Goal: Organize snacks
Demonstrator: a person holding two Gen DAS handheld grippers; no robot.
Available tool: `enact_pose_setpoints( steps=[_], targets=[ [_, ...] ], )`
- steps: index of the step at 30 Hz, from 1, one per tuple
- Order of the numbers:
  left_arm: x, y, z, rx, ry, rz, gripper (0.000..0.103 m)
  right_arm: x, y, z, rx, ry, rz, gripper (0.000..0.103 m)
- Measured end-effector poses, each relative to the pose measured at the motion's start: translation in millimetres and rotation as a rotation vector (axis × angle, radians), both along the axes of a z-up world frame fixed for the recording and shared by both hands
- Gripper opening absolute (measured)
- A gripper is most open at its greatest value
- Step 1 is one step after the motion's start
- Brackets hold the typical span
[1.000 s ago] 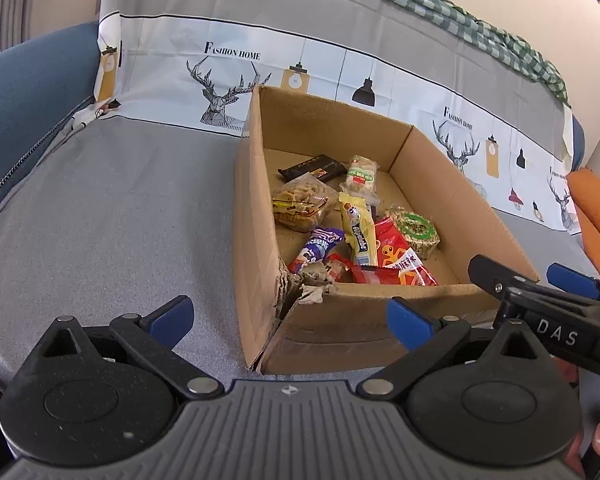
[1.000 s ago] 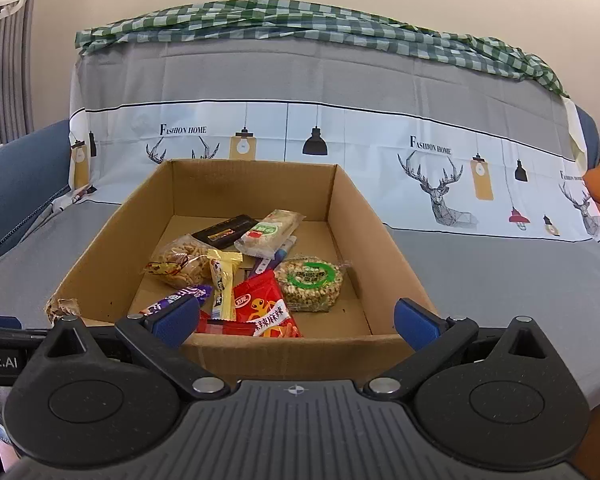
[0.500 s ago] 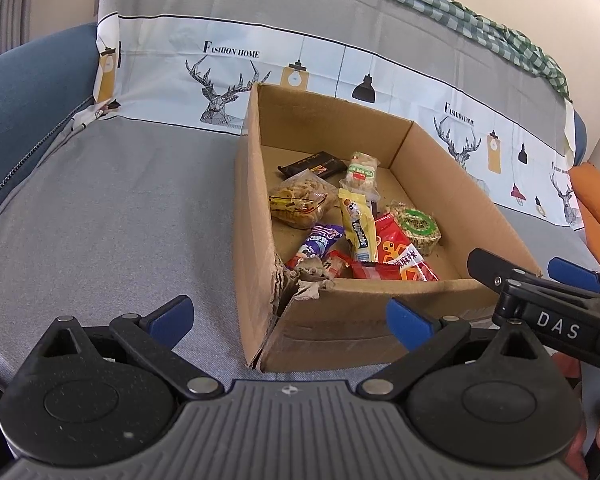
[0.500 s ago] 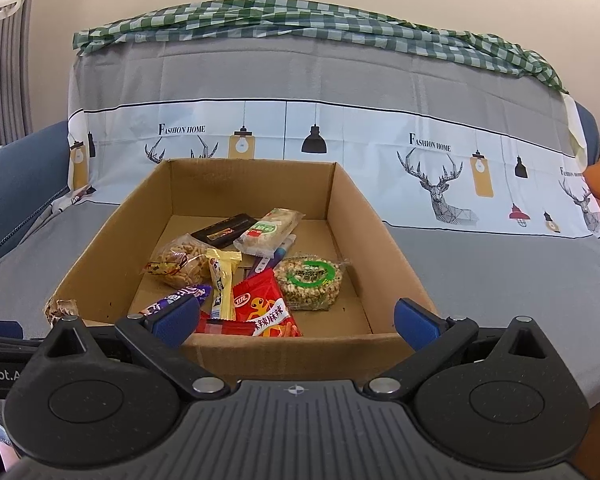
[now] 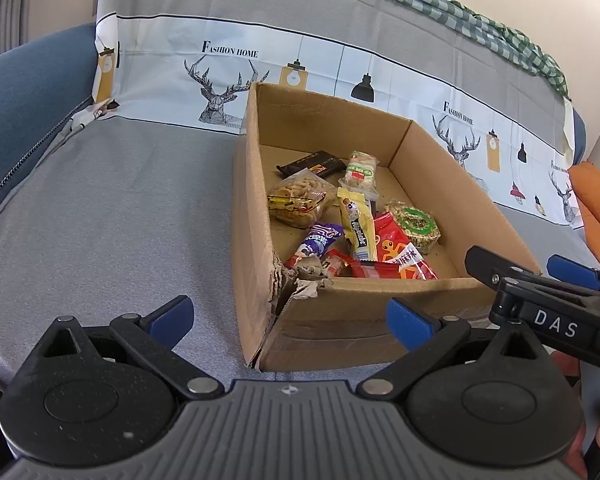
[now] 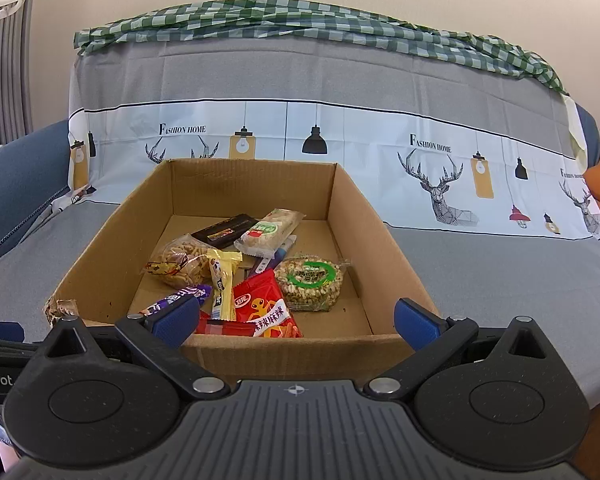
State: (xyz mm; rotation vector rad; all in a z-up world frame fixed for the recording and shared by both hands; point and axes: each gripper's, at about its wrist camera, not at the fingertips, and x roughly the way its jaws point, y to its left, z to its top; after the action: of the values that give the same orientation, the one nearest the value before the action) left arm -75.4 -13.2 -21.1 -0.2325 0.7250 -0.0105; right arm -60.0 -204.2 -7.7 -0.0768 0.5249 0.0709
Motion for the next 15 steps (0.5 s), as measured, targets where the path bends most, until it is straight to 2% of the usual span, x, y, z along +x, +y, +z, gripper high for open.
enact_pose_setpoints(
  steps=[15],
  targets=[
    [-1.9, -1.7, 2.1, 0.015, -0.021, -0.011, 0.102, 1.7, -1.7, -0.1, -0.002, -0.002, 0.002, 0.102]
  ],
)
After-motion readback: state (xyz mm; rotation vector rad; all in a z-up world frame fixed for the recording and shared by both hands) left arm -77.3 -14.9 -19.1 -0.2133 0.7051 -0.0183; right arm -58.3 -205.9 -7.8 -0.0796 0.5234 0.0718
